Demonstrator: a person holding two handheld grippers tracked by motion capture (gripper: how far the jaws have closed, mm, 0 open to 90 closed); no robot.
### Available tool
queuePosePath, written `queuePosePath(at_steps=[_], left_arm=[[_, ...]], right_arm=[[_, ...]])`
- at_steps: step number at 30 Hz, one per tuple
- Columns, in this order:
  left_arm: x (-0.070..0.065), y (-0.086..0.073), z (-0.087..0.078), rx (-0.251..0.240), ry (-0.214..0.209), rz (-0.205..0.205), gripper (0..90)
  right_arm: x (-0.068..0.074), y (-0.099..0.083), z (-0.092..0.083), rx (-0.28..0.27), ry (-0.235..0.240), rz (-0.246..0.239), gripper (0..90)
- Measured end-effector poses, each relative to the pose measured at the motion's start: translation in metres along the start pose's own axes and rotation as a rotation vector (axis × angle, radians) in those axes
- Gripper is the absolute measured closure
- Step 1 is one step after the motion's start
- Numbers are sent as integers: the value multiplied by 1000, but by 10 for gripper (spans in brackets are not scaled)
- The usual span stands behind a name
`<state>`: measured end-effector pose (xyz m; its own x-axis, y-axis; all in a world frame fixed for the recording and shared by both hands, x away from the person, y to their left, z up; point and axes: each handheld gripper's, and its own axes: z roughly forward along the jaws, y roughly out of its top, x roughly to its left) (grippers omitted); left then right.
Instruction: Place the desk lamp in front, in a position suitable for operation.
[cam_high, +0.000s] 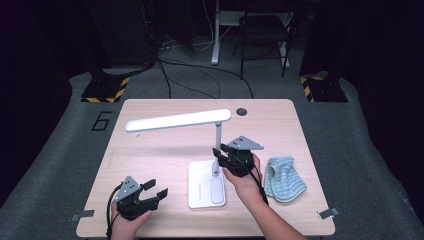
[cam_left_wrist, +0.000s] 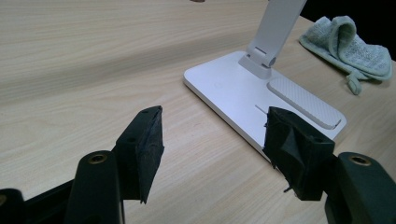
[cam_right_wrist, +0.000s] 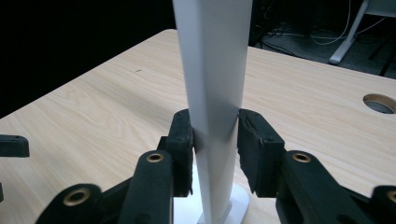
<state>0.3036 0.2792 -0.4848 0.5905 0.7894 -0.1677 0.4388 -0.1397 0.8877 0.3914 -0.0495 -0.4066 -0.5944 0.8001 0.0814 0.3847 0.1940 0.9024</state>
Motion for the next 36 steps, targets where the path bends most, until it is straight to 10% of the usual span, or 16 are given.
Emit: queuePosePath(at_steps=[23, 29, 30, 36], left_arm=[[-7, 3, 3, -34, -18, 36, 369], [-19, 18, 13, 25, -86, 50, 429], [-18, 22, 15, 35, -88, 109, 429], [-31, 38, 33, 52, -107, 93, 385]], right_arm=[[10, 2, 4, -4, 46, 0, 732], [12, 4, 1, -27, 62, -5, 664], [13, 5, 0, -29, 60, -14, 656], [13, 7, 3, 37, 76, -34, 513]])
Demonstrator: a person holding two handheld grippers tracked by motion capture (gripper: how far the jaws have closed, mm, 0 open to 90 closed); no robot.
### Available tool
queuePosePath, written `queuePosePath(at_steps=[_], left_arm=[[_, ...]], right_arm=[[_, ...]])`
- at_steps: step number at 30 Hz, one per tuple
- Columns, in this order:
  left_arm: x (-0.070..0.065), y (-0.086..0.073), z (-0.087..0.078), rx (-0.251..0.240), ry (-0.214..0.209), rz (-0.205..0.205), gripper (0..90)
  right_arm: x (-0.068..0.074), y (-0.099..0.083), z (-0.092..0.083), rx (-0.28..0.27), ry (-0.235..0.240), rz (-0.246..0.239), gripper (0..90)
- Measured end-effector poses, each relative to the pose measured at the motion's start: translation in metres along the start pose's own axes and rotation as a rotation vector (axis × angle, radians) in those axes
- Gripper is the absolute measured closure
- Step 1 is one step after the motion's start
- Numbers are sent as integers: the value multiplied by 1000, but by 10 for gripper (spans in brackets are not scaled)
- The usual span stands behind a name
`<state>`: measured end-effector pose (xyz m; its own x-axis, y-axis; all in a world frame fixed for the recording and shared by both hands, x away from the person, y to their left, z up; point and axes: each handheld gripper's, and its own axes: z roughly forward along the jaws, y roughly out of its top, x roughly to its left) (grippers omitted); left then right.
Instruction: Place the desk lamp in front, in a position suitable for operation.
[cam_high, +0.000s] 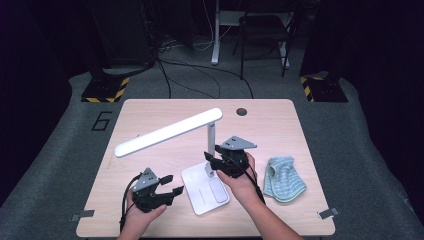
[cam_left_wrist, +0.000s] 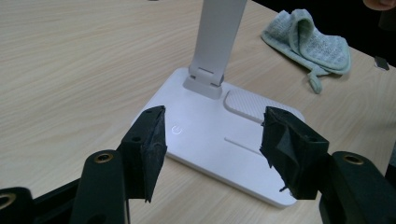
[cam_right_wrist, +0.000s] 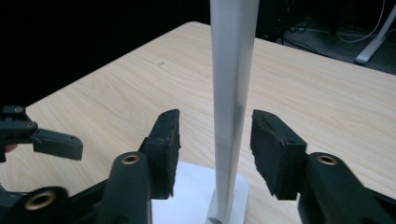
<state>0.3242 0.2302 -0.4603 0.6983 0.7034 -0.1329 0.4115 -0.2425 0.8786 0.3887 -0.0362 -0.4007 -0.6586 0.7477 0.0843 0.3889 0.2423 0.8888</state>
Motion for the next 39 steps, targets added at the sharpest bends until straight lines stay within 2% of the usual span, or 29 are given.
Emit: queuePosePath(at_steps=[1, 4, 5, 8, 10, 12, 13, 14, 15, 17, 19, 20, 21, 22, 24, 25, 26, 28, 29, 32, 34, 35, 36, 39], left_arm=[[-2, 5, 2, 9, -12, 24, 368], [-11, 14, 8, 3, -35, 17, 315], [-12, 18, 9, 5, -43, 44, 310], [-17, 25, 13, -4, -63, 25, 285], [-17, 31, 16, 15, -90, 41, 263], [-23, 32, 20, 6, -89, -43, 258], [-23, 34, 20, 13, -96, -40, 259], [-19, 36, 21, 15, -105, 3, 263], [-19, 36, 21, 13, -111, -8, 277], [-17, 35, 21, -4, -119, -20, 316], [-16, 33, 22, -25, -121, -33, 372], [-14, 32, 21, -11, -120, -11, 378], [-13, 31, 20, -8, -109, -13, 379], [-12, 31, 19, -15, -110, -12, 385], [-7, 30, 17, -27, -107, -5, 390], [-5, 29, 15, -27, -88, -8, 391], [-5, 28, 14, -25, -86, -29, 394], [1, 27, 10, -28, -79, -25, 398], [6, 26, 8, -29, -69, 11, 400], [12, 23, 5, -37, -56, 10, 426], [13, 23, 4, -34, -46, 16, 431], [14, 23, 4, -32, -46, 34, 434], [13, 22, 4, -38, -48, 19, 434], [13, 22, 3, -33, -50, 46, 434]], right_arm=[[0, 0, 0, 5, -2, 2, 487], [-2, 1, -3, 10, -12, 27, 395], [-2, 2, -5, 8, -20, 44, 369], [0, 4, -9, 7, -18, 79, 272], [2, 6, -10, 5, -29, 85, 209], [1, 6, -10, 13, -15, 80, 175], [1, 6, -11, 19, -16, 87, 172], [0, 6, -11, 19, -26, 82, 173], [0, 6, -11, 20, -33, 82, 175], [-1, 5, -10, 27, -44, 76, 192], [-2, 4, -7, 26, -34, 64, 246], [-1, 4, -6, 25, -32, 73, 271], [-2, 4, -5, 14, -28, 70, 302], [-1, 4, -4, 0, -23, 56, 365], [2, 5, -3, -10, -24, 34, 376], [3, 6, -2, -13, -28, 17, 389], [5, 7, -1, -17, -32, 8, 408], [7, 9, 0, -27, -55, 2, 421], [7, 9, 1, -36, -58, -3, 434], [7, 13, 2, -58, -56, 12, 500], [6, 15, 2, -59, -57, 6, 544], [6, 17, 2, -60, -50, 9, 574], [5, 17, 2, -58, -48, 12, 593], [3, 19, 1, -54, -43, -4, 645]])
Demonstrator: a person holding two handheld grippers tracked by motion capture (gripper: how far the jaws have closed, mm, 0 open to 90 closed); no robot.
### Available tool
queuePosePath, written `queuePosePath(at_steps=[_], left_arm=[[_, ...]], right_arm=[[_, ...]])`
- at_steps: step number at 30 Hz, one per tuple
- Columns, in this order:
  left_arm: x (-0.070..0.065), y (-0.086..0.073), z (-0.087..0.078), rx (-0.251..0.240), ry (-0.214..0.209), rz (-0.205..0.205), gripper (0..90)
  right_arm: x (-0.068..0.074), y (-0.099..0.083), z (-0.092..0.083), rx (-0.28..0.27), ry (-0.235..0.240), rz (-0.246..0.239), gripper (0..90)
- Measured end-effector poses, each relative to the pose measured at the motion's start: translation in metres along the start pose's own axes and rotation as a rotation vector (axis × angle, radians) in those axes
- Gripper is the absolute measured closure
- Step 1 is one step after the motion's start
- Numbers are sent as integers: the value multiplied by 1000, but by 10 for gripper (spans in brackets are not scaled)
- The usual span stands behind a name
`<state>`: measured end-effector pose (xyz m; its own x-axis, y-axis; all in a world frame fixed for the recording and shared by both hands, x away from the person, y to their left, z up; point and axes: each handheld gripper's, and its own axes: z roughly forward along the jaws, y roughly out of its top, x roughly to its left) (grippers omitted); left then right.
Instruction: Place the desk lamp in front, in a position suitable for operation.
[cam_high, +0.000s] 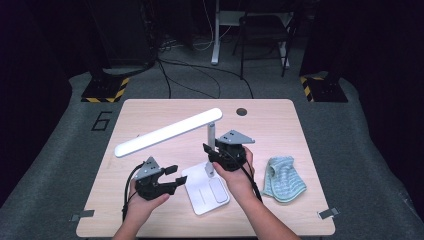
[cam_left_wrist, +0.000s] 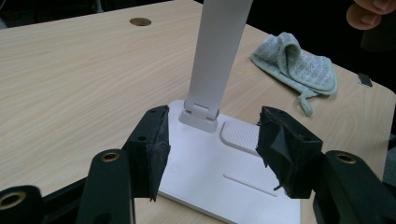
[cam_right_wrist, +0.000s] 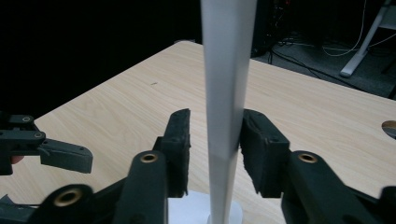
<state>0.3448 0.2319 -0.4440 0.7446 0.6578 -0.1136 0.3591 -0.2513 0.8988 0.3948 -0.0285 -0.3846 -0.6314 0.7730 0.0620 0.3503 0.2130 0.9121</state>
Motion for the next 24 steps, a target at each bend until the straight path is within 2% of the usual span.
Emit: queuePosePath(at_steps=[3, 6, 10, 12, 13, 15, 18, 19, 21, 24], left_arm=[[0, -1, 1, -2, 4, -8, 433], [0, -3, 2, 4, -6, -16, 433], [2, -4, 4, 11, -5, -20, 429], [2, -5, 4, 19, -11, -23, 424], [3, -5, 4, 25, -12, -21, 422], [4, -5, 4, 37, -12, -7, 422], [5, -5, 4, 25, -4, -4, 422], [4, -6, 4, 18, -6, -17, 422], [7, -5, 2, 16, -17, -4, 423], [7, -5, 1, -3, -21, -8, 424]], right_arm=[[-3, 0, -1, -2, 5, 11, 707], [-7, 1, -2, 3, 31, 31, 704], [-8, 2, -1, 10, 45, 10, 711], [-6, 2, -1, 14, 57, 13, 717], [-5, 2, 0, 14, 65, -5, 721], [-2, 2, 0, 13, 79, -9, 725], [3, 2, 2, 15, 124, -12, 726], [5, 2, 2, 18, 139, -12, 725], [8, 2, 3, 19, 152, -7, 725], [12, 2, 5, 20, 176, -10, 724]])
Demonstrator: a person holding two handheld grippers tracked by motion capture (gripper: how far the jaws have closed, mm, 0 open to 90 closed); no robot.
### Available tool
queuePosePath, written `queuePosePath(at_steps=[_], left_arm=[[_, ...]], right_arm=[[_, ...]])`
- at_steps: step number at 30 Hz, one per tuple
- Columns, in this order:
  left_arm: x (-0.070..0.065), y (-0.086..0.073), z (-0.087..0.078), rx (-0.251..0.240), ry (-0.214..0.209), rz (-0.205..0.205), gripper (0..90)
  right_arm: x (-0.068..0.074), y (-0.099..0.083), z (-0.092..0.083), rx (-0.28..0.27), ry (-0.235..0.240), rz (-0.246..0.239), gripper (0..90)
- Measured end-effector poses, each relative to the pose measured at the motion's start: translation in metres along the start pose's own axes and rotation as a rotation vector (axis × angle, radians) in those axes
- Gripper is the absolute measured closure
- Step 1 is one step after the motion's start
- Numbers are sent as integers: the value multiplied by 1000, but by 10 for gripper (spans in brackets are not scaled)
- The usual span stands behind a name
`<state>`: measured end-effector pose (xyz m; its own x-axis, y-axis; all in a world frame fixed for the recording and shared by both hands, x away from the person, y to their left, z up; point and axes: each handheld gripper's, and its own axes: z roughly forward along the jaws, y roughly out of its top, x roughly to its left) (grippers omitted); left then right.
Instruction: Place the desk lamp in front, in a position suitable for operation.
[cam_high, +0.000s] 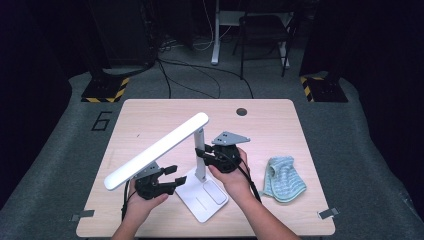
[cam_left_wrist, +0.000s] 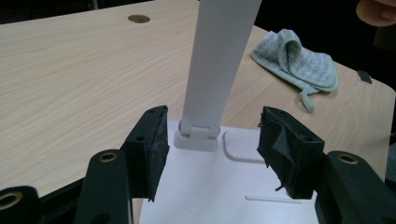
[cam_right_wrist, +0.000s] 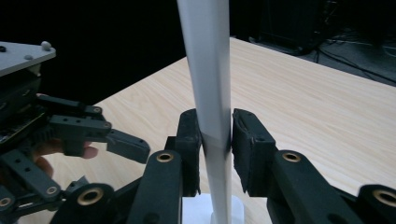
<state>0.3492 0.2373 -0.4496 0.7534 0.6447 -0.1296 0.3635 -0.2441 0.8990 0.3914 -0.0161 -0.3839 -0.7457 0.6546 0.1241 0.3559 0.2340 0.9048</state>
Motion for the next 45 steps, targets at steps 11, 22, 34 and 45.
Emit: queuePosePath(at_steps=[11, 22, 34, 45], left_arm=[[1, 0, -1, -14, 9, 4, 438], [-1, -2, -1, 2, 4, 13, 438], [-2, -4, 4, 8, 10, 13, 436], [-1, -6, 3, 2, 20, 6, 434]], right_arm=[[12, -6, -12, -42, -65, -66, 568], [29, -59, -34, 7, -45, -89, 440], [28, -108, -34, 40, 6, -27, 377], [31, -133, -27, 96, -32, -60, 336]])
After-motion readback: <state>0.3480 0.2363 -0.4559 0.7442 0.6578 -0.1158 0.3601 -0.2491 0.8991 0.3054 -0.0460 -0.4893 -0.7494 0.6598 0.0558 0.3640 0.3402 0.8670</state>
